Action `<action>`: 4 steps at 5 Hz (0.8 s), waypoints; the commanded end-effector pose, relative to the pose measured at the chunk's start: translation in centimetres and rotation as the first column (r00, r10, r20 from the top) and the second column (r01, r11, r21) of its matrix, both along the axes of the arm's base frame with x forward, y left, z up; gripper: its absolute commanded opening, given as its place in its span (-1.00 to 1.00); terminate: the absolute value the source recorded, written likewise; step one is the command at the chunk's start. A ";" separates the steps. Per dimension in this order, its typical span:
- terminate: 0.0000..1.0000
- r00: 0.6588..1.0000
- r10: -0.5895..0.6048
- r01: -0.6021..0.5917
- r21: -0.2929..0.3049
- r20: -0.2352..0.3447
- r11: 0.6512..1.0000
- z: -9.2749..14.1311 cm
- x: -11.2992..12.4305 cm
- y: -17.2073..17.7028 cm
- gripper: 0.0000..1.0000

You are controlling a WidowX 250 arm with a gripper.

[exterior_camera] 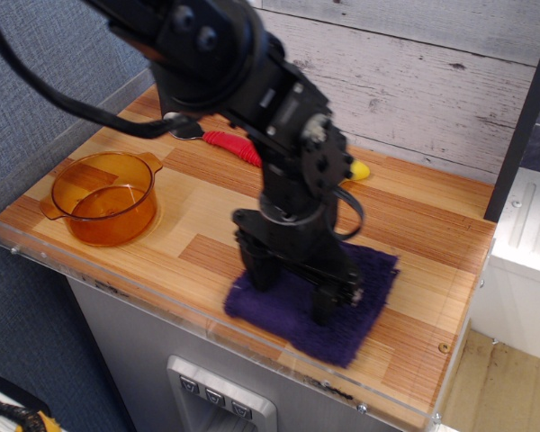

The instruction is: Slide the towel to the center front table edge

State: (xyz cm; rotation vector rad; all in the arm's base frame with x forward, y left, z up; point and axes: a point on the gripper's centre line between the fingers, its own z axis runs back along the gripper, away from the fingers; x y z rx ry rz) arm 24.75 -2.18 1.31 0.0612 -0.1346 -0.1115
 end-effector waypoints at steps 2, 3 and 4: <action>-1.00 0.998 0.038 -0.035 0.075 -0.042 0.997 0.2 -0.9 7.4 1.00; -1.00 0.997 0.056 -0.051 0.086 -0.056 0.995 0.2 -1.0 9.1 1.00; -1.00 0.997 0.054 -0.050 0.073 -0.049 0.996 0.6 -0.9 9.9 1.00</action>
